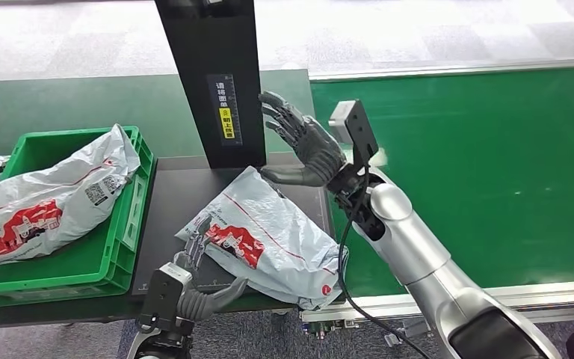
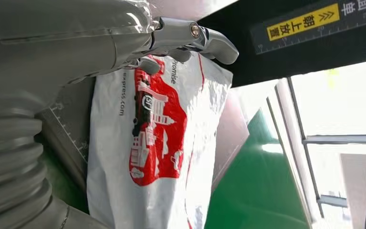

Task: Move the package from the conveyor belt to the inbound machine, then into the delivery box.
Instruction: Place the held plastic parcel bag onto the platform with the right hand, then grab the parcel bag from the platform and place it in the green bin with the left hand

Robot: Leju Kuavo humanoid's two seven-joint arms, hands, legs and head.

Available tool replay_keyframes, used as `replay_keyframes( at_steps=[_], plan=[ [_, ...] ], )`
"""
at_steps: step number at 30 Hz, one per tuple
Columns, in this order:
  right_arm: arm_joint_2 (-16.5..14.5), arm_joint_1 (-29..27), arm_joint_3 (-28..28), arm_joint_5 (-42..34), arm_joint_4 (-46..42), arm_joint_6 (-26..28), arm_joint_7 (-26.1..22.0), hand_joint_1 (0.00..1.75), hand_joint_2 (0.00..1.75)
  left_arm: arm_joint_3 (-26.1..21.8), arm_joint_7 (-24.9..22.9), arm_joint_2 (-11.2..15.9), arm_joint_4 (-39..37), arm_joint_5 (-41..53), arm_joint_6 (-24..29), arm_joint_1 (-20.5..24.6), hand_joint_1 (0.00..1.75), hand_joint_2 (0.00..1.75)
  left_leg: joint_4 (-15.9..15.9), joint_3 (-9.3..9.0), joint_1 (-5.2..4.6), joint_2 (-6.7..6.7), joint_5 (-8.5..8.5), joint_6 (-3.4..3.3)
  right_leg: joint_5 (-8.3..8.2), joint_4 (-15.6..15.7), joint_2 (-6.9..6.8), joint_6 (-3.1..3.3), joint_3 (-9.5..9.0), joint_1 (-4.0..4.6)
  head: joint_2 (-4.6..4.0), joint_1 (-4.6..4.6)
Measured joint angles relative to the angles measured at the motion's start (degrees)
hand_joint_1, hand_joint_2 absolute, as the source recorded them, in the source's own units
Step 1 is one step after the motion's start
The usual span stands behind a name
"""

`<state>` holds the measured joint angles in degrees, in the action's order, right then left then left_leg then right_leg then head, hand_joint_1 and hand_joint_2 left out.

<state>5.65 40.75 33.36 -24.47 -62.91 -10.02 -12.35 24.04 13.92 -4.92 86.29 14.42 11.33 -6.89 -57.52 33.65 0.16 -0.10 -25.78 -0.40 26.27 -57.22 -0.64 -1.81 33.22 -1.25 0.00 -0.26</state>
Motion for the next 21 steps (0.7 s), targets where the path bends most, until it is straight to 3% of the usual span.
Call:
replay_keyframes(
  at_steps=[6, 12, 21],
  plan=[
    [2.4, -9.62, -3.6, 1.65, -8.99, 0.18, -0.84, 0.0, 1.75, -0.04, 0.39, 0.63, 0.49, -0.28, 1.34, -1.01, 0.0, 1.75, 0.02, -0.01, 0.0, 0.01, -0.02, 0.02, 0.03, 0.0, 0.01, 0.02, 0.0, 0.0, 0.0, -0.01],
    [2.9, -15.46, -6.72, 2.8, -13.15, 0.24, -0.81, 0.0, 1.75, -0.12, -0.96, 0.66, 2.0, 0.8, 0.95, -1.61, 0.0, 1.75, 0.02, -0.04, 0.0, 0.02, -0.02, 0.02, 0.03, 0.0, 0.0, 0.02, -0.04, 0.0, 0.0, -0.01],
    [2.76, -22.61, -12.77, 4.36, -18.06, -0.93, -1.17, 0.0, 1.75, 1.53, -4.37, 0.63, 3.35, 9.96, -5.01, -0.81, 0.0, 1.75, 0.01, -0.03, -0.01, 0.02, -0.03, 0.01, 0.03, 0.01, 0.0, 0.02, -0.03, -0.01, 0.0, -0.01]
  ],
)
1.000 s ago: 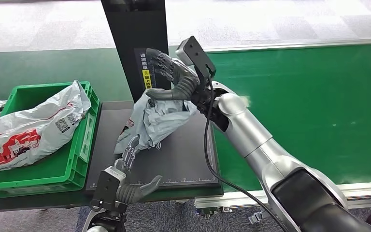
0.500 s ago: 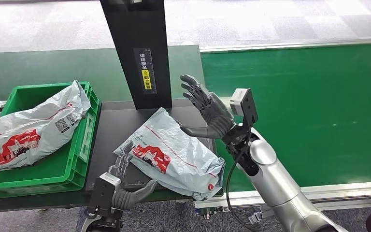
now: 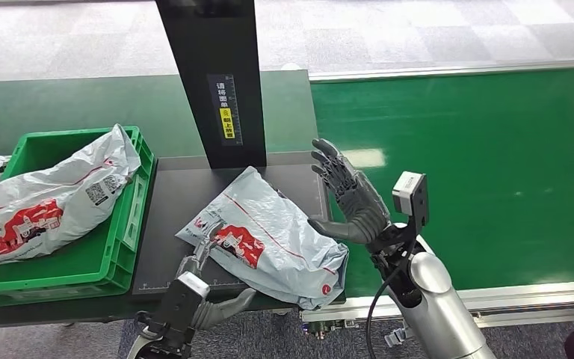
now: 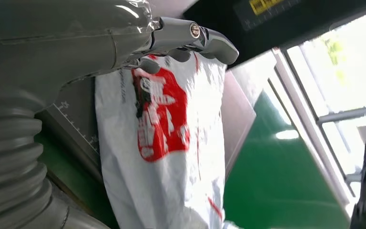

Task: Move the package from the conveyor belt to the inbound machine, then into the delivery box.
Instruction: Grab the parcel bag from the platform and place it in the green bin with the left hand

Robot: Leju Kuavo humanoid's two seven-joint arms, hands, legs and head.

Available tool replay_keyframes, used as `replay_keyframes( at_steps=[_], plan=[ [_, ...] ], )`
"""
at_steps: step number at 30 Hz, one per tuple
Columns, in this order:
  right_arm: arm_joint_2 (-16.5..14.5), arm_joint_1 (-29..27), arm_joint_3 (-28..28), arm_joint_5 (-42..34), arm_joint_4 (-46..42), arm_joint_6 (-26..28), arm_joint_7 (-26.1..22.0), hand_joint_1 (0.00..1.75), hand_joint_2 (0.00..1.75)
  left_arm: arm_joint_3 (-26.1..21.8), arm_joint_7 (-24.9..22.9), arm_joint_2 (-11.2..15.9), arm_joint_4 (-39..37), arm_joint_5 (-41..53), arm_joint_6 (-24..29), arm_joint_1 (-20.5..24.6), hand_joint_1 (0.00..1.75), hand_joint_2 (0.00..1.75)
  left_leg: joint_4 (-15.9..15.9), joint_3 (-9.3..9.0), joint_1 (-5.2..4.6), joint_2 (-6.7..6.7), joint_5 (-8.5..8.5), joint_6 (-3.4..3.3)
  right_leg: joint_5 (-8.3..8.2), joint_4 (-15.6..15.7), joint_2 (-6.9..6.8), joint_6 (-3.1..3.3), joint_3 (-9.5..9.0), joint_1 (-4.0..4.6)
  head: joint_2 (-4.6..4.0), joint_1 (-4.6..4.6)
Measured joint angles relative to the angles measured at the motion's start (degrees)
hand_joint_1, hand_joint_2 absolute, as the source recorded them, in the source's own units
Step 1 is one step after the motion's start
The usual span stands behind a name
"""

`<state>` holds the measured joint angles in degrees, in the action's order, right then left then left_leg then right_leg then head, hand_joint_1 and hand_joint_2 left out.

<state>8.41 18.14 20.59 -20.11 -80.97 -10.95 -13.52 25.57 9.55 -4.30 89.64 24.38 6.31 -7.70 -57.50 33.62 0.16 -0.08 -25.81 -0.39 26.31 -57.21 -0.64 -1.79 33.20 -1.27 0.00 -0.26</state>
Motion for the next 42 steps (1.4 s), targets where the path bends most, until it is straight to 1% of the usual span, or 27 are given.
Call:
replay_keyframes(
  at_steps=[3, 5, 8, 10, 12, 16, 18, 22, 26, 34, 42],
  plan=[
    [-0.45, -1.12, -2.07, 0.13, -1.22, 0.4, -0.86, 0.0, 1.75, 1.72, -0.47, -0.43, -2.27, 3.6, -1.51, 2.23, 0.0, 1.75, 0.0, -0.03, 0.0, 0.0, 0.0, 0.0, -0.01, 0.0, 0.0, 0.0, -0.03, 0.0, 0.0, 0.0],
    [-1.2, -2.36, -3.97, 0.6, -2.44, 2.17, -1.51, 0.0, 1.75, 2.49, -0.45, -0.93, -4.46, 5.09, -2.14, 4.05, 0.0, 1.75, -0.01, -0.07, 0.0, -0.01, 0.01, 0.0, -0.02, 0.0, -0.01, 0.0, -0.06, 0.0, 0.0, 0.0],
    [-3.49, -5.6, -7.9, 2.36, -5.03, 8.21, -1.7, 0.0, 1.75, 3.25, -0.35, -1.7, -7.62, 6.38, -2.84, 6.76, 0.0, 1.75, -0.01, -0.09, 0.0, -0.02, 0.01, 0.0, -0.01, 0.0, -0.01, 0.01, -0.08, 0.0, 0.0, 0.01],
    [-5.33, -8.49, -10.85, 4.15, -6.84, 13.01, -1.51, 0.0, 1.75, 3.66, -0.33, -2.1, -9.24, 6.69, -3.19, 8.42, 0.0, 1.75, 0.0, -0.09, 0.0, -0.02, 0.0, 0.0, 0.0, 0.0, -0.01, 0.01, -0.07, 0.01, 0.0, 0.01],
    [-6.82, -11.41, -13.39, 5.82, -8.08, 16.62, -1.15, 0.0, 1.75, 4.09, -0.39, -2.37, -10.38, 6.7, -3.51, 9.95, 0.0, 1.75, 0.0, -0.07, 0.0, -0.02, -0.02, 0.02, 0.01, 0.0, -0.01, 0.01, -0.05, 0.01, 0.0, 0.0],
    [-8.98, -16.95, -16.93, 9.18, -8.6, 21.32, 0.33, 0.0, 1.75, 4.38, -0.73, -2.66, -11.66, 5.99, -4.2, 12.48, 0.0, 1.75, 0.02, -0.06, 0.0, -0.01, -0.06, 0.04, 0.03, 0.0, 0.0, 0.02, -0.04, 0.01, 0.0, 0.0],
    [-9.82, -19.59, -18.21, 10.38, -8.31, 22.55, 1.29, 0.0, 1.75, 4.39, -0.95, -2.68, -11.99, 5.46, -4.39, 13.37, 0.0, 1.75, 0.02, -0.06, 0.0, -0.01, -0.06, 0.04, 0.05, 0.0, 0.0, 0.02, -0.04, 0.01, 0.0, 0.0],
    [-10.79, -23.48, -20.29, 10.57, -6.91, 22.04, 1.83, 0.0, 1.75, 4.41, -1.16, -2.67, -12.69, 4.52, -4.43, 14.56, 0.0, 1.75, 0.03, -0.06, 0.0, -0.01, -0.06, 0.04, 0.05, 0.0, 0.01, 0.02, -0.04, 0.01, 0.0, 0.0],
    [-11.1, -25.02, -21.63, 10.46, -5.69, 20.18, 2.25, 0.0, 1.75, 4.42, -1.16, -2.61, -13.44, 4.12, -4.4, 14.95, 0.0, 1.75, 0.03, -0.06, 0.0, 0.01, -0.06, 0.04, 0.05, 0.0, 0.01, 0.02, -0.04, 0.0, 0.0, 0.0],
    [-11.15, -24.94, -22.59, 9.56, -4.12, 18.5, 2.9, 0.0, 1.75, 5.65, -1.14, -2.59, -15.99, 4.36, -4.22, 15.18, 0.0, 1.75, 0.03, -0.06, 0.0, 0.02, -0.06, 0.04, 0.05, 0.0, 0.01, 0.02, -0.05, 0.0, 0.0, 0.0],
    [-11.15, -23.6, -22.6, 7.73, -2.53, 18.4, 2.66, 0.0, 1.75, 8.51, -1.16, -2.6, -21.59, 5.85, -3.99, 16.4, 0.0, 1.75, 0.03, -0.06, 0.0, 0.02, -0.06, 0.04, 0.05, 0.0, 0.01, 0.02, -0.05, 0.0, 0.0, 0.0]
  ],
)
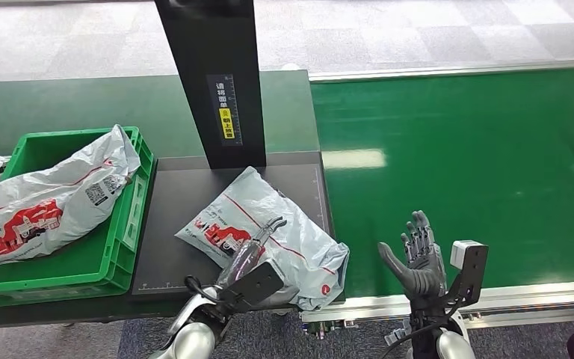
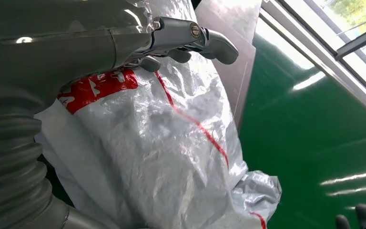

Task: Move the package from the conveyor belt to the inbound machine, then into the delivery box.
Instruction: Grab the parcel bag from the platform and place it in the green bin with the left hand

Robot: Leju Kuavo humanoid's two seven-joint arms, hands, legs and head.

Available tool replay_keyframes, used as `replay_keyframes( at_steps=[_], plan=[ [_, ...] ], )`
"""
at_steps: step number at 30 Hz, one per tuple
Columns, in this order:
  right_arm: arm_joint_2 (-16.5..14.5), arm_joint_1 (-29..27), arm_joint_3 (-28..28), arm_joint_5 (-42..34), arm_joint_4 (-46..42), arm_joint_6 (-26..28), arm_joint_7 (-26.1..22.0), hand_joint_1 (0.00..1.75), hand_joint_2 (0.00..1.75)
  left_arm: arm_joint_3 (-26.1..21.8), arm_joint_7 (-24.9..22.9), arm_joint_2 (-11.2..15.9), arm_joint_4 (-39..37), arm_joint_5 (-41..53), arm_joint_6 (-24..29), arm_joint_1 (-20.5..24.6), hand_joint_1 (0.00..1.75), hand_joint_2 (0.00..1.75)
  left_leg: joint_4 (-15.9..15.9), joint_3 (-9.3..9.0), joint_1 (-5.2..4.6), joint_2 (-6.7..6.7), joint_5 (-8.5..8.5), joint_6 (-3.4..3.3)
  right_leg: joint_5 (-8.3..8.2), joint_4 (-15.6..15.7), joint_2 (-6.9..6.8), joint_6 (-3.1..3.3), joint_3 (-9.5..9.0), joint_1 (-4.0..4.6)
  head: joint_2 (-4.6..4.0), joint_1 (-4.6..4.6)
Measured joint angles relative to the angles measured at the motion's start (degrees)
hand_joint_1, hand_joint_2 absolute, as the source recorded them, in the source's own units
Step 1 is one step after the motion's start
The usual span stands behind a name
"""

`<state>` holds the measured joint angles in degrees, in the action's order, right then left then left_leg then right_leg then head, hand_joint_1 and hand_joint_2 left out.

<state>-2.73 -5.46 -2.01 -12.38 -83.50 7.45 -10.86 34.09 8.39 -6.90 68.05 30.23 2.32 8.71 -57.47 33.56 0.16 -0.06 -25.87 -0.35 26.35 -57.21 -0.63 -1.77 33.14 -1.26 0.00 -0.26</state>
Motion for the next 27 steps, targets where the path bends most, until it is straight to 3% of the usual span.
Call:
replay_keyframes(
  at_steps=[22, 26, 27],
  plan=[
    [0.28, 1.85, 0.44, -3.67, 1.97, -1.95, 0.55, 0.0, 1.75, 4.3, 2.04, -0.19, -8.77, -2.09, -0.25, 3.73, 0.0, 1.75, 0.0, -0.01, 0.0, -0.01, 0.0, 0.0, 0.0, 0.0, -0.01, 0.0, -0.02, 0.0, 0.0, 0.0],
    [0.31, 1.89, 0.5, -4.42, 2.24, -1.95, 0.54, 0.0, 1.75, 4.46, 2.56, -0.25, -9.66, -2.65, -0.18, 4.27, 1.72, 1.75, 0.0, -0.01, 0.0, -0.01, 0.0, 0.0, 0.0, 0.0, -0.01, 0.0, -0.03, 0.0, 0.0, 0.0],
    [0.32, 1.92, 0.52, -4.52, 2.26, -1.95, 0.54, 0.0, 1.75, 4.48, 2.74, -0.27, -9.83, -2.74, -0.14, 4.41, 1.75, 1.75, 0.0, -0.01, 0.0, -0.01, 0.0, 0.0, 0.0, 0.0, -0.01, -0.01, -0.03, 0.0, 0.0, 0.0]
  ],
)
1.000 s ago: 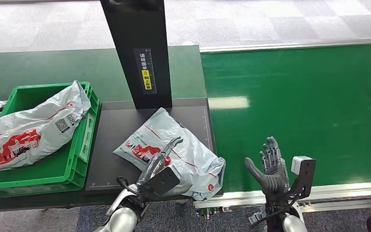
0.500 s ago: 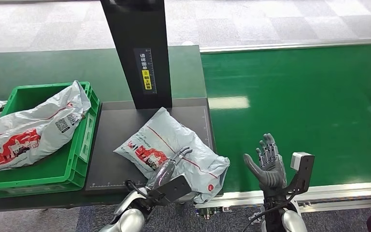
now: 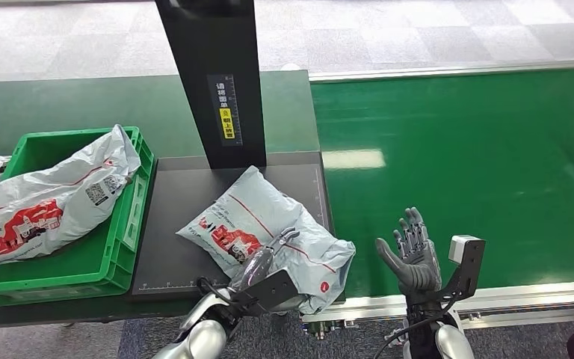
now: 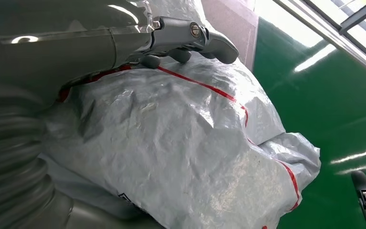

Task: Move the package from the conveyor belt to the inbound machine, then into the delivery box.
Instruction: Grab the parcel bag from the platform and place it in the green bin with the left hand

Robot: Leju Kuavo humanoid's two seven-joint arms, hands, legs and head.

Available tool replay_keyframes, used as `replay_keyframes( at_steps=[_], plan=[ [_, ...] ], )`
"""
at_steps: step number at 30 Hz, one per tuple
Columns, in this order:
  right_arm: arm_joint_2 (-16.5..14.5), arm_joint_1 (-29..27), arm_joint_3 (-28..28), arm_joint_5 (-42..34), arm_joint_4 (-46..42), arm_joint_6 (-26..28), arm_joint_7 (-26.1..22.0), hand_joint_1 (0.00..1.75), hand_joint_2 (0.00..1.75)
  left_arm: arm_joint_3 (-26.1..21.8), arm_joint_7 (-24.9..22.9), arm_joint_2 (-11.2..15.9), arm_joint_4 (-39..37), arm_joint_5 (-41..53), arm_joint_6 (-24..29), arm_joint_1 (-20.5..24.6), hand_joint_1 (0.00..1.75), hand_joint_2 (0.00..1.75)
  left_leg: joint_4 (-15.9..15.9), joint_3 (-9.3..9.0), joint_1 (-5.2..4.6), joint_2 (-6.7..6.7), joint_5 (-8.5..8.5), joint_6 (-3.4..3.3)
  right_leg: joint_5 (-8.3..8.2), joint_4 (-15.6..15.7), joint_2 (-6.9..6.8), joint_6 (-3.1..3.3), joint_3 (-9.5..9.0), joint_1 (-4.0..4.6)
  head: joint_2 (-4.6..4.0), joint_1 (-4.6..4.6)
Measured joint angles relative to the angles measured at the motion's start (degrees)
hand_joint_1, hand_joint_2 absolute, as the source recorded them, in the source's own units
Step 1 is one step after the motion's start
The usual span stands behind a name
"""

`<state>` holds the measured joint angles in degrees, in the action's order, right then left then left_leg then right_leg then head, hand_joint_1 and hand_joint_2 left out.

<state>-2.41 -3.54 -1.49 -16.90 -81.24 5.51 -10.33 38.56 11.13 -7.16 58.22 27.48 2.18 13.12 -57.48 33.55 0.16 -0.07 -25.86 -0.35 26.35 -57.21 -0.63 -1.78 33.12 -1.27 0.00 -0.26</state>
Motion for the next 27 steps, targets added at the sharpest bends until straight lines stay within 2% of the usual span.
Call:
replay_keyframes(
  at_steps=[19, 23, 27],
  plan=[
    [0.78, 0.38, 0.2, -1.32, 0.02, 0.25, -0.59, 0.0, 1.75, 0.37, 1.73, -0.38, -1.12, -1.65, 0.45, 2.59, 1.75, 1.75, 0.0, -0.02, 0.0, 0.0, 0.0, 0.0, 0.0, 0.0, 0.0, 0.0, -0.01, 0.0, 0.0, 0.0],
    [1.51, -0.17, 0.2, -2.26, -0.11, 0.27, -0.84, 0.0, 1.75, 0.31, 2.48, -0.1, 0.46, -2.37, 2.58, 2.51, 1.75, 1.75, 0.0, 0.0, 0.0, 0.0, 0.0, 0.0, 0.0, 0.0, 0.0, 0.0, 0.0, 0.0, 0.0, 0.0],
    [1.79, -0.75, 0.2, -2.6, -0.16, 0.39, -1.07, 0.0, 1.75, -0.43, 2.98, 0.87, 6.05, -2.02, 6.5, 1.57, 1.75, 1.75, 0.0, 0.01, 0.0, 0.0, 0.0, 0.0, 0.0, 0.0, 0.0, 0.0, 0.01, 0.0, 0.0, -0.01]
  ],
)
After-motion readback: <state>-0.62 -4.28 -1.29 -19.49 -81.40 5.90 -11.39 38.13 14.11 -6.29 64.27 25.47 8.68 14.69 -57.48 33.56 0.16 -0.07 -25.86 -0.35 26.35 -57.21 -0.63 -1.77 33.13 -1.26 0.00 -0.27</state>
